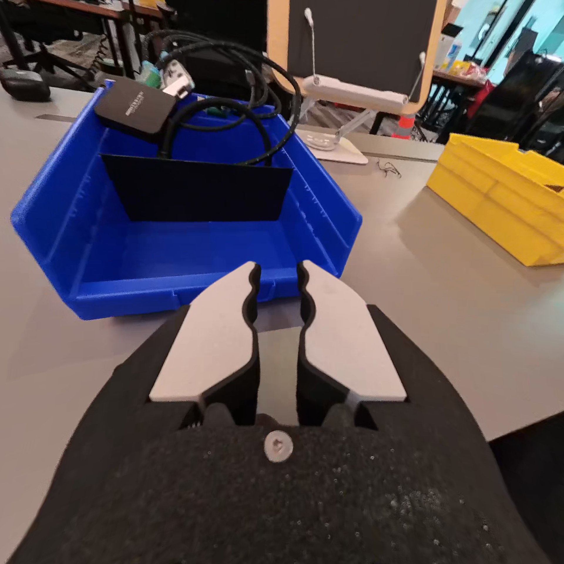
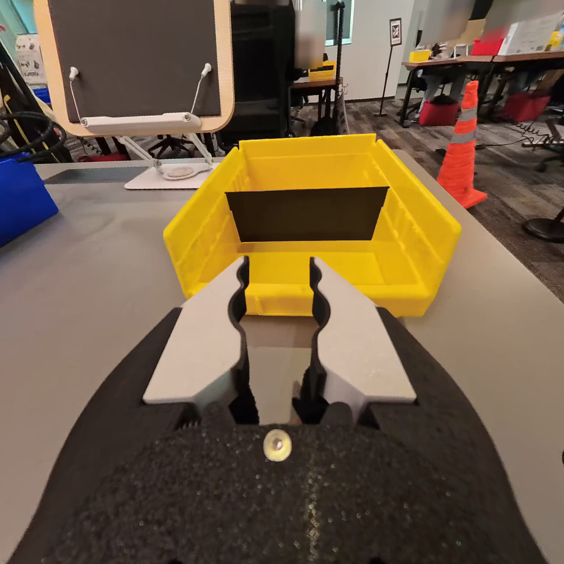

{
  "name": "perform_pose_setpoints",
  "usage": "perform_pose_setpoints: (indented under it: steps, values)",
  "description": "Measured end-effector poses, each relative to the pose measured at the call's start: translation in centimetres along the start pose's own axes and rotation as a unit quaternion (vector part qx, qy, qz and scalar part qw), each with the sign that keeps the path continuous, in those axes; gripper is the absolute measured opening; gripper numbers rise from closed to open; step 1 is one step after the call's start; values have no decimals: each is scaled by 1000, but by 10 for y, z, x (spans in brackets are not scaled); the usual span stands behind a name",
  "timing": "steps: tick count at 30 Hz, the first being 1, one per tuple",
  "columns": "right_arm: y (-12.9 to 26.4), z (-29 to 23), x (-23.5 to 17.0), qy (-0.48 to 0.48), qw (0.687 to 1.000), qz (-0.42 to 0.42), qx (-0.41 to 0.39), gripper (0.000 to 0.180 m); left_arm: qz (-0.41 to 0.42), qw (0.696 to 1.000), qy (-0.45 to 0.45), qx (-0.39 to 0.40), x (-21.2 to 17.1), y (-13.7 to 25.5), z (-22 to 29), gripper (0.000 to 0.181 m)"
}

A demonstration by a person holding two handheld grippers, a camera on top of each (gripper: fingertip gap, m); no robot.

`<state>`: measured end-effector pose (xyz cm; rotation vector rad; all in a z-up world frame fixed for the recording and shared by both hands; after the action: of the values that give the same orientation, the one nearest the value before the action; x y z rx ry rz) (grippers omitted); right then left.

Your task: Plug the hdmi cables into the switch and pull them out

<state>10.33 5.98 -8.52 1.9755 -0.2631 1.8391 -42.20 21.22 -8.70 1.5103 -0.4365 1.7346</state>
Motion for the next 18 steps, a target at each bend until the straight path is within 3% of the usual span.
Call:
perform_pose_setpoints:
  steps: [6,10,14,18]
  values:
    - [-2,1,-1,-13,1000,-6,3,47,-25,997,-71,31,-3,-4,-4,25]
    - [-3,-1,1,-9,1000,9,-14,54,11,984,-149,98,5,-5,-6,45]
    - [-4,-5,-5,38,999,-27,-24,58,-22,987,-122,106,2,-9,-4,59]
    - [-4,-11,-10,71,997,-34,-20,54,-35,991,-112,67,0,-10,1,55]
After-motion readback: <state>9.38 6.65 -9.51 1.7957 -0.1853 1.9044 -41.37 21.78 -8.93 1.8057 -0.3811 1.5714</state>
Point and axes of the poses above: each gripper's, where its closed fingertips meet, y back along the fingers, x out of its top, z = x × y across the jaws, the point moved 4 cm from there along y, back along the fingers, and after that the axes turned 12 degrees about -x, right-handed, at the moved point
